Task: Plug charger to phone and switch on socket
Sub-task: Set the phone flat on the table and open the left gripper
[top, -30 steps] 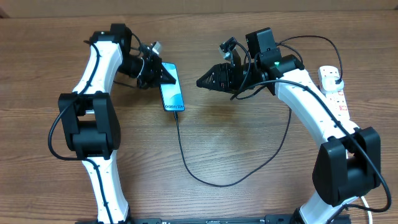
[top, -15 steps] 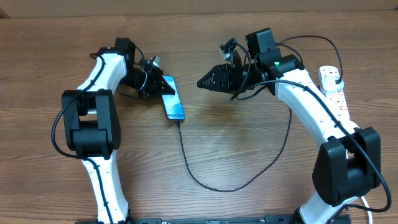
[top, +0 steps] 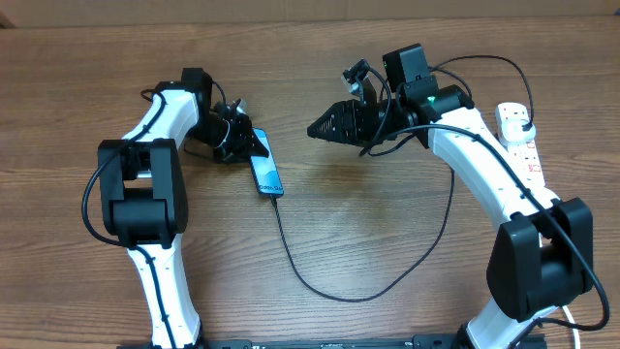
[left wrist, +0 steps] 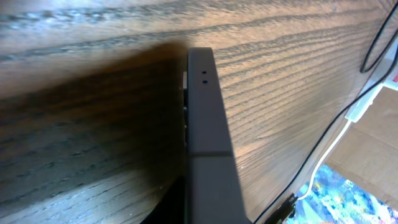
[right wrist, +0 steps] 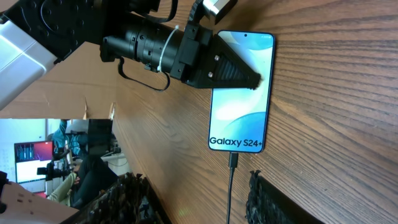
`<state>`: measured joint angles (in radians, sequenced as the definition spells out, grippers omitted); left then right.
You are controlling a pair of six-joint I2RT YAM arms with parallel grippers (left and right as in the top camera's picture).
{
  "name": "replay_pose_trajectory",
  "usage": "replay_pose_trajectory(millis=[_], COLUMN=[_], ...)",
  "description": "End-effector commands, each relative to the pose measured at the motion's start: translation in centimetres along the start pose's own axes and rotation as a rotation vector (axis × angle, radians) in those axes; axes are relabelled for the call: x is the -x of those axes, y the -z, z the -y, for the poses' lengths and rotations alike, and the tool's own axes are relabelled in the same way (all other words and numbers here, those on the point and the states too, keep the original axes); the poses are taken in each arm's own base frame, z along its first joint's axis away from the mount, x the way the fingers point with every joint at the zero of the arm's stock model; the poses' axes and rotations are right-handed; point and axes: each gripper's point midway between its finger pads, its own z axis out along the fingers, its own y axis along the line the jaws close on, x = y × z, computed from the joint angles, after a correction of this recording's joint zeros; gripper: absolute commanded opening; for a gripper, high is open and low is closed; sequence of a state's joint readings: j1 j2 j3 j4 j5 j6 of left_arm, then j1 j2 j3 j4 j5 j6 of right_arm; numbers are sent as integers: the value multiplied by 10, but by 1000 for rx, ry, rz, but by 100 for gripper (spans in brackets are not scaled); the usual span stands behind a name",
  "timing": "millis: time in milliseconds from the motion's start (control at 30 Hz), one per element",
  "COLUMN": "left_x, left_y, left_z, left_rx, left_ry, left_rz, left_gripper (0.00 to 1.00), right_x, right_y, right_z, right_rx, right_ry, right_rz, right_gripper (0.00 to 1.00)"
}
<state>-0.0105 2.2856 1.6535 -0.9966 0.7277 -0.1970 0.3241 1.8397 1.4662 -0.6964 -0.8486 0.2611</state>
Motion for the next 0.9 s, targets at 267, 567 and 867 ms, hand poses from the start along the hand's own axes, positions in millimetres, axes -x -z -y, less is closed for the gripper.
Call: replay_pose_trajectory(millis=[267,567,867], left_x=[1,1,-3], left_y=[0,1,2], left_z=[-6,-7,-19], left_rx=[29,33,98], left_ry=[23,26,43], left_rz=[8,6,-1], left_gripper=[27,46,53], right_x=[7,7,7], right_y=[2,2,2], right_z=[-5,-5,-5], right_rx=[2,2,2], right_ry=[27,27,28], right_rz=[15,15,15], right_gripper=[56,56,56])
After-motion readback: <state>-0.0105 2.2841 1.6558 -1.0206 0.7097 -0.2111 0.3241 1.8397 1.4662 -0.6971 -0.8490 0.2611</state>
